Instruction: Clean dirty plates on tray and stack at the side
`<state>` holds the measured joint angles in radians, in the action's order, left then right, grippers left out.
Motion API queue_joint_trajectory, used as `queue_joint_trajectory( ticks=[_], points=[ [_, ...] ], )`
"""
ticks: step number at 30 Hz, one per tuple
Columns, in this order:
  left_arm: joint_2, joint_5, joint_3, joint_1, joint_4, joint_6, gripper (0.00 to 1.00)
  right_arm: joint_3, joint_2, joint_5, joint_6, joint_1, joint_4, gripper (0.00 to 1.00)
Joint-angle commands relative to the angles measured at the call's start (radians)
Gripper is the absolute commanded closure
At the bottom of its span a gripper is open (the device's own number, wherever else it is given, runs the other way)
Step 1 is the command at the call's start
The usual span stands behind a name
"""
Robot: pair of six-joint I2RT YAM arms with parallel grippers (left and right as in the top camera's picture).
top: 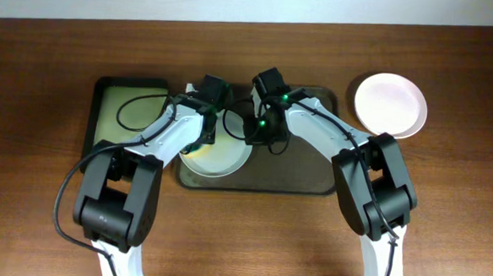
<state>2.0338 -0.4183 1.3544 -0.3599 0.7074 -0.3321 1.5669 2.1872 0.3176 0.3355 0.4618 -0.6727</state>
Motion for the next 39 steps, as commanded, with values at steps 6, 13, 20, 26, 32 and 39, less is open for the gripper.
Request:
queue_joint_trajectory(
  ticks=[6,13,20,26,32,39],
  points=[
    [-0.057,-0.134,0.044,0.055,0.029,0.004,1.0,-0.02,0.028,-0.068,-0.005,-0.009,-0.03,0.96],
    [-0.338,0.103,0.044,0.097,0.026,-0.03,1.0,-0.009,0.02,-0.064,-0.049,-0.013,-0.035,0.96],
    [-0.375,0.18,0.033,0.329,0.135,-0.041,0.99,0.15,-0.138,-0.403,-0.199,0.0,-0.192,0.96],
    [-0.278,0.247,0.032,0.449,0.124,-0.041,1.0,0.259,-0.252,-1.039,-0.382,0.203,-0.27,0.96],
    [-0.199,0.255,0.032,0.451,0.113,-0.041,1.0,0.259,-0.253,-1.458,-0.842,0.394,-0.194,0.96],
    [-0.197,0.257,0.032,0.451,0.113,-0.041,1.0,0.259,-0.253,-1.469,-1.078,0.487,-0.177,0.96]
  ],
)
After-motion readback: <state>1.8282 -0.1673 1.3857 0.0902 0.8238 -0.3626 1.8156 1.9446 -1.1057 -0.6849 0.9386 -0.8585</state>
